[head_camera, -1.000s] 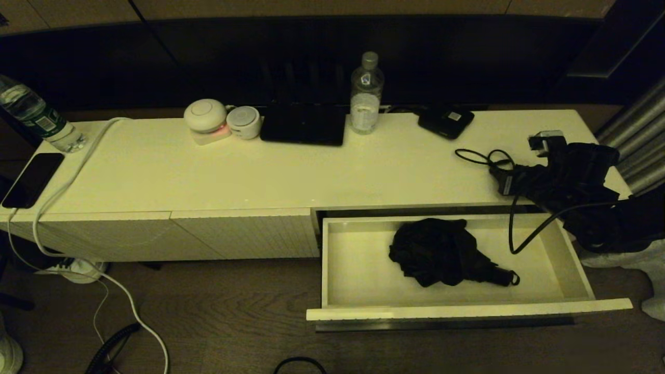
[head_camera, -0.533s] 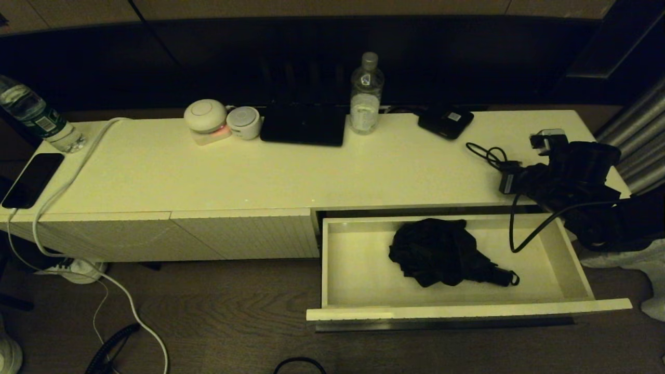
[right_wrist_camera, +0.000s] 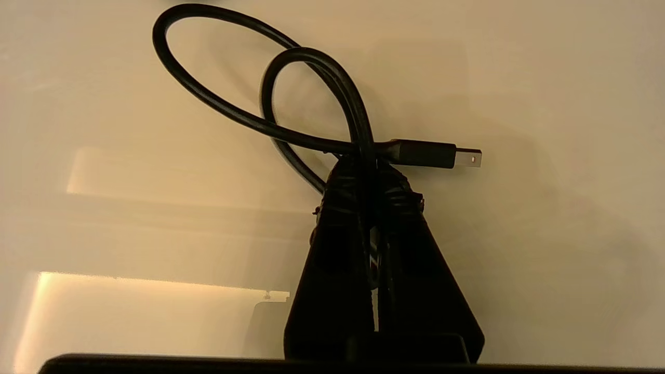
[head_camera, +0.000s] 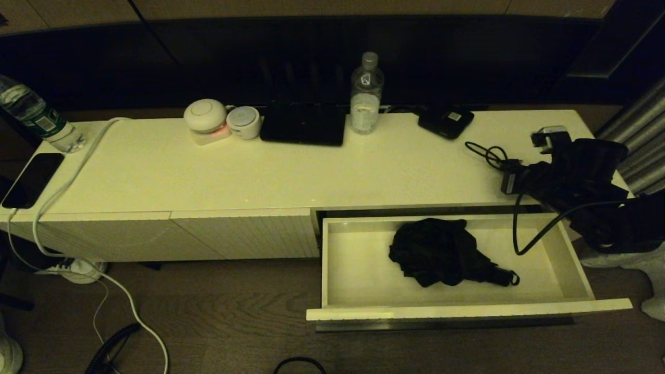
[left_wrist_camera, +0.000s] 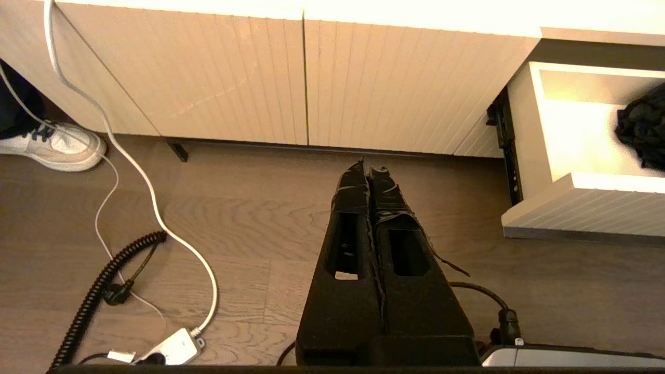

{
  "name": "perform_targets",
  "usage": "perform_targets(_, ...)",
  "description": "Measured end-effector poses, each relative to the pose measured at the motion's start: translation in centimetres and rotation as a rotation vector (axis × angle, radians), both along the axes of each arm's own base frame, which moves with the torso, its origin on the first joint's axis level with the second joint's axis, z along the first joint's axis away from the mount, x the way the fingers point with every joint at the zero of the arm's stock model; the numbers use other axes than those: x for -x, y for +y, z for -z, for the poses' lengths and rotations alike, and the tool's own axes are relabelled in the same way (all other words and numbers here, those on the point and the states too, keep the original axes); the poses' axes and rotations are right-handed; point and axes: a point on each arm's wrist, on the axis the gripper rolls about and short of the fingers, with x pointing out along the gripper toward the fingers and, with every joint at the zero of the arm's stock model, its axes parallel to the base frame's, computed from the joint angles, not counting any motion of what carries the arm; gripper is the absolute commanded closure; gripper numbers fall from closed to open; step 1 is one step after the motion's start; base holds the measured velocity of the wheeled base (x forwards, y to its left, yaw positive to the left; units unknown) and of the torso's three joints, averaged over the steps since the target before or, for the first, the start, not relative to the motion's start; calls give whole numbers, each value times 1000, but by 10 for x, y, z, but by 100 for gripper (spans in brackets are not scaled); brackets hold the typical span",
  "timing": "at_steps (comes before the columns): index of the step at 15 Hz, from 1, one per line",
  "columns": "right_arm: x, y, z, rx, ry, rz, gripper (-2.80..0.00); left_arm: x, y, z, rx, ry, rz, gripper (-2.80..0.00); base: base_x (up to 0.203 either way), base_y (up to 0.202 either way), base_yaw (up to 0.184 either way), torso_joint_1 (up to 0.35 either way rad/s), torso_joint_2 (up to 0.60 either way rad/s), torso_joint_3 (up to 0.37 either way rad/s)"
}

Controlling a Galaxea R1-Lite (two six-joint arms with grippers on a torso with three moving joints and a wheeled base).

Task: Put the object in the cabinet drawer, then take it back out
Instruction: Put the data cable in the drawer

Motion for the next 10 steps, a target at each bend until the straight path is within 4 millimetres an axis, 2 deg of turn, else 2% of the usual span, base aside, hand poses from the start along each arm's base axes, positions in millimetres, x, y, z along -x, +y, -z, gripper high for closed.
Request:
perform_targets(2,17,1,-6,43,4,-29,0,0,0,0,0,0,-1,0,0,0,0,0,0,0)
perform_targets(7,76,10,-25,143,61,-80,0,0,0,0,0,0,0,0,0,0,0,0,0,0)
perform_targets(10,117,21,-16,192,207,-139,0,0,0,0,0,0,0,0,0,0,0,0,0,0)
